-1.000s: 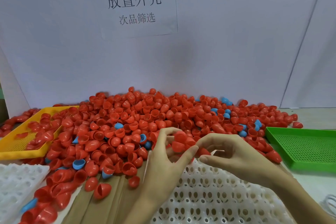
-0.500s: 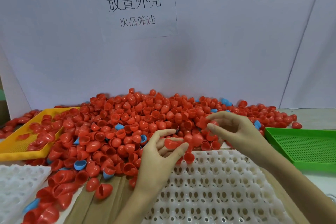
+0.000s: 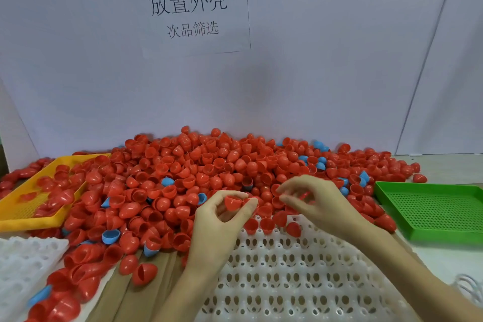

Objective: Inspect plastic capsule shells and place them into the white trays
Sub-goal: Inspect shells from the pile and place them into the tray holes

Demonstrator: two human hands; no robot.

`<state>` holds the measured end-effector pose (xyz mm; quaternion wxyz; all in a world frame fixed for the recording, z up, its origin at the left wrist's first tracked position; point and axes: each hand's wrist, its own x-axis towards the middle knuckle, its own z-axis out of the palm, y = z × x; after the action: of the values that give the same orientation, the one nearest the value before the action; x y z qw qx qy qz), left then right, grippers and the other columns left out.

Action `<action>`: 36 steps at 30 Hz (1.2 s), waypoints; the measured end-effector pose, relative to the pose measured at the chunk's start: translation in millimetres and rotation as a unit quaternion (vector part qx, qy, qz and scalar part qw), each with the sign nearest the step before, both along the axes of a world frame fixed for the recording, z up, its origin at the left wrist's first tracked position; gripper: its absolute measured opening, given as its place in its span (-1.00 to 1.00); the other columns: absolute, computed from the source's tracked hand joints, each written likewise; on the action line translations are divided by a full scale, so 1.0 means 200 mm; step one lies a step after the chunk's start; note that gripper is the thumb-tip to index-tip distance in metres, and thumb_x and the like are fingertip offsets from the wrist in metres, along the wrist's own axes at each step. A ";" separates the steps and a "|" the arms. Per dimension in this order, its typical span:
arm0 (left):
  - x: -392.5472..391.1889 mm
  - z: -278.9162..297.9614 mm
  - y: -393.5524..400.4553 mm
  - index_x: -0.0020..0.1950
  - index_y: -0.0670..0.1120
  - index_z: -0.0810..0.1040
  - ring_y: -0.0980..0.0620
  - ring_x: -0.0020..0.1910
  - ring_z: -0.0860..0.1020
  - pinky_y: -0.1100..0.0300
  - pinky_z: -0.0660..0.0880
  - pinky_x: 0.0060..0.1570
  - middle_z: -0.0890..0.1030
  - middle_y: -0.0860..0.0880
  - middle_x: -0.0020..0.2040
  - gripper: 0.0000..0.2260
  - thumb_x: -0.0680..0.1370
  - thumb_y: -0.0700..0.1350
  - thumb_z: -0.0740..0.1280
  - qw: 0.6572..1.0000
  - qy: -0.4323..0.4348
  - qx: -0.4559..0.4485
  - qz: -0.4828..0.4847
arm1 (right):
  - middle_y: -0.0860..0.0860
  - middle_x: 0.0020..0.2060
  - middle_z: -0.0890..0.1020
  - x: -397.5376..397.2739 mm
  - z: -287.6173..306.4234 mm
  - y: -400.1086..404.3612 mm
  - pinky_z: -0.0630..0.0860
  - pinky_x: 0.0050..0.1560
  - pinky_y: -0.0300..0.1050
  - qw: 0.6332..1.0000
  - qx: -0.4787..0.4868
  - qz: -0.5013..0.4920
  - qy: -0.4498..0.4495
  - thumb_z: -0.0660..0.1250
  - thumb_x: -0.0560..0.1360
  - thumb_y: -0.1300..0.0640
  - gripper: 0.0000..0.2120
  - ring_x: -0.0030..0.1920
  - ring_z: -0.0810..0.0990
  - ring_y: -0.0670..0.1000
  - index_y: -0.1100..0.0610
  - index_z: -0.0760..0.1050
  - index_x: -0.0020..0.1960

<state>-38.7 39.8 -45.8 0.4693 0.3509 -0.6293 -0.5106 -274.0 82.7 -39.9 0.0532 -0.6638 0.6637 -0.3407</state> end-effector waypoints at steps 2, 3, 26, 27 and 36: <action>0.00 0.00 0.00 0.02 0.01 0.72 0.12 -0.05 0.74 0.34 0.61 0.00 0.77 0.08 -0.06 -0.86 0.50 -0.01 0.57 1.000 -0.009 0.000 0.001 | -0.26 0.05 0.56 0.02 -0.04 0.04 0.56 0.07 -0.30 0.996 0.064 0.024 0.058 0.45 0.56 -0.12 -0.72 0.04 0.56 -0.25 -0.22 0.60 0.26; 0.00 0.00 0.00 0.03 0.01 0.72 0.10 -0.08 0.75 0.31 0.63 -0.01 0.77 0.08 -0.08 -0.85 0.50 -0.02 0.57 1.000 -0.016 -0.001 0.001 | -0.27 0.08 0.52 0.03 -0.05 0.06 0.54 0.10 -0.31 0.992 0.090 0.025 0.089 0.44 0.57 -0.14 -0.69 0.06 0.54 -0.25 -0.25 0.57 0.31; -0.01 0.00 0.03 0.37 -0.12 0.46 -0.03 -0.05 0.67 0.22 0.56 -0.04 0.74 -0.19 -0.01 -0.69 0.73 0.03 0.16 0.970 0.044 0.123 -0.207 | -0.23 0.28 0.66 0.17 0.07 0.19 0.58 0.31 -0.16 0.970 -0.005 0.167 -0.178 0.40 0.65 0.11 -0.61 0.36 0.60 -0.16 -0.23 0.53 0.41; -0.01 -0.01 0.04 0.35 -0.13 0.46 -0.02 -0.09 0.65 0.23 0.54 -0.07 0.73 -0.18 -0.04 -0.67 0.73 0.06 0.15 0.969 0.040 0.118 -0.213 | -0.19 0.23 0.69 0.17 0.06 0.20 0.62 0.27 -0.10 0.970 -0.017 0.152 -0.188 0.42 0.63 0.12 -0.63 0.31 0.64 -0.11 -0.21 0.56 0.38; -0.05 -0.03 0.00 0.15 -0.15 0.51 -0.03 -0.31 0.58 0.18 0.53 -0.27 0.63 -0.19 -0.20 -0.50 0.59 0.29 0.33 0.953 0.082 0.164 -0.242 | 0.00 -0.09 0.72 0.17 0.01 0.23 0.65 -0.09 -0.13 0.962 -0.001 0.115 -0.247 0.49 0.54 -0.03 -0.82 -0.09 0.71 0.02 -0.13 0.70 0.14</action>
<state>-49.1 39.1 -51.2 0.3176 0.2172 -0.5625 -0.7318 -240.2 129.5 -38.1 0.2535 -0.6308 0.5486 -0.4867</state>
